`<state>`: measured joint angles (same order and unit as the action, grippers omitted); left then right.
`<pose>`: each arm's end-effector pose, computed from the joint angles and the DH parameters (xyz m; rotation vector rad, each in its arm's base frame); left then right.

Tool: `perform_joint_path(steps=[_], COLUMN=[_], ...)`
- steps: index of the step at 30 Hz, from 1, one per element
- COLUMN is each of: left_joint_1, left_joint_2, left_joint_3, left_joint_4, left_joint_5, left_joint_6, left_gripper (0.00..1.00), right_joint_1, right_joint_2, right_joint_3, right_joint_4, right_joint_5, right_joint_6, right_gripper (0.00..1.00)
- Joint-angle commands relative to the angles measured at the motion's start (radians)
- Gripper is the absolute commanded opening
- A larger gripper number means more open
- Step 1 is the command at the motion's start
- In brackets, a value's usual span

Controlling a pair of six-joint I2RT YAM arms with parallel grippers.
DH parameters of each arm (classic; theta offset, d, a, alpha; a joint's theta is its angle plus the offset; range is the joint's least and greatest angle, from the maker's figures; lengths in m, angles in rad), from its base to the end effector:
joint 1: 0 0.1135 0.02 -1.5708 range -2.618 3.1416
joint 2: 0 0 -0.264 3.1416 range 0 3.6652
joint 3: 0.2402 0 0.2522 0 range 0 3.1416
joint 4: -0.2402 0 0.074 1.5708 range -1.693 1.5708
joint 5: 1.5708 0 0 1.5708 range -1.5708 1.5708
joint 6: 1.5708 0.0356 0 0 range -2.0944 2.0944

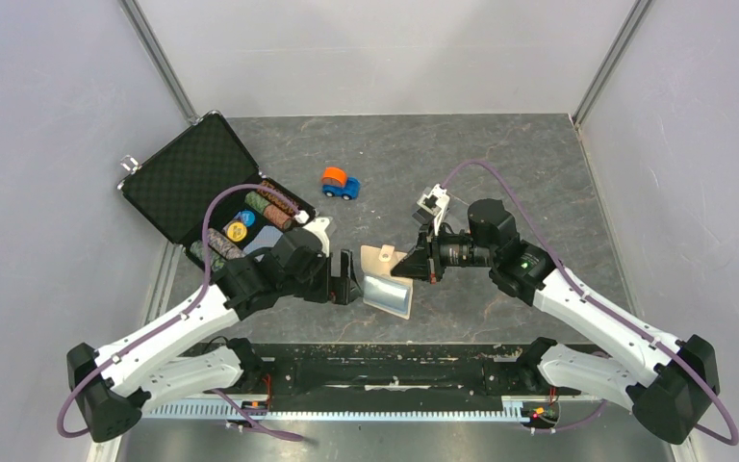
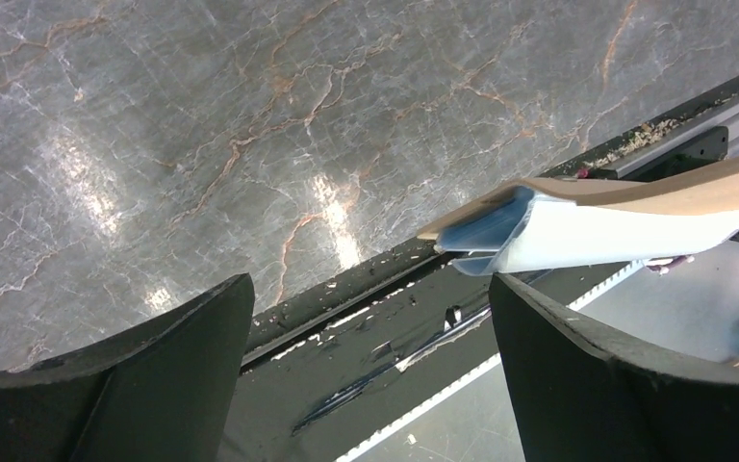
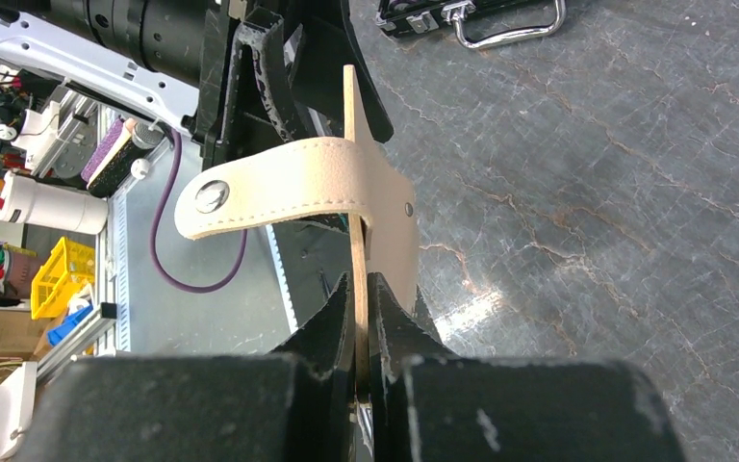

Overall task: Put the credit cards into the card holder
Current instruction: Open the card holder.

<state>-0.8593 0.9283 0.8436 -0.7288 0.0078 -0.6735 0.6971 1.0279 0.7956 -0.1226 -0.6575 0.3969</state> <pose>0.1214 -0.1413 0.2843 0.2369 2.5007 -0.7002 0.1636 0.1654 0.3060 -0.7831 1.9427 1.3314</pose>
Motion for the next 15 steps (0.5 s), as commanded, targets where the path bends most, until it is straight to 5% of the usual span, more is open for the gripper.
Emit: perform_joint_path(steps=[1,6,15], left_joint_1=[0.000,0.001,0.000], left_joint_2=[-0.037,-0.075,-0.006], left_joint_3=[-0.023,-0.019,-0.035], left_joint_4=[0.044,0.003,0.104], left_joint_5=[-0.048,-0.179,-0.063], left_joint_6=[-0.057,-0.076,-0.061], left_gripper=[0.98,0.98,0.97], right_joint_1=[-0.004,-0.005,-0.005], right_joint_2=[-0.003,-0.002,-0.006], right_joint_3=[0.002,-0.003,-0.012], right_joint_4=[0.031,0.033,0.032], right_joint_5=[-0.022,-0.029,-0.023], right_joint_6=[0.012,0.016,0.024], right_gripper=[0.00,0.00,0.00])
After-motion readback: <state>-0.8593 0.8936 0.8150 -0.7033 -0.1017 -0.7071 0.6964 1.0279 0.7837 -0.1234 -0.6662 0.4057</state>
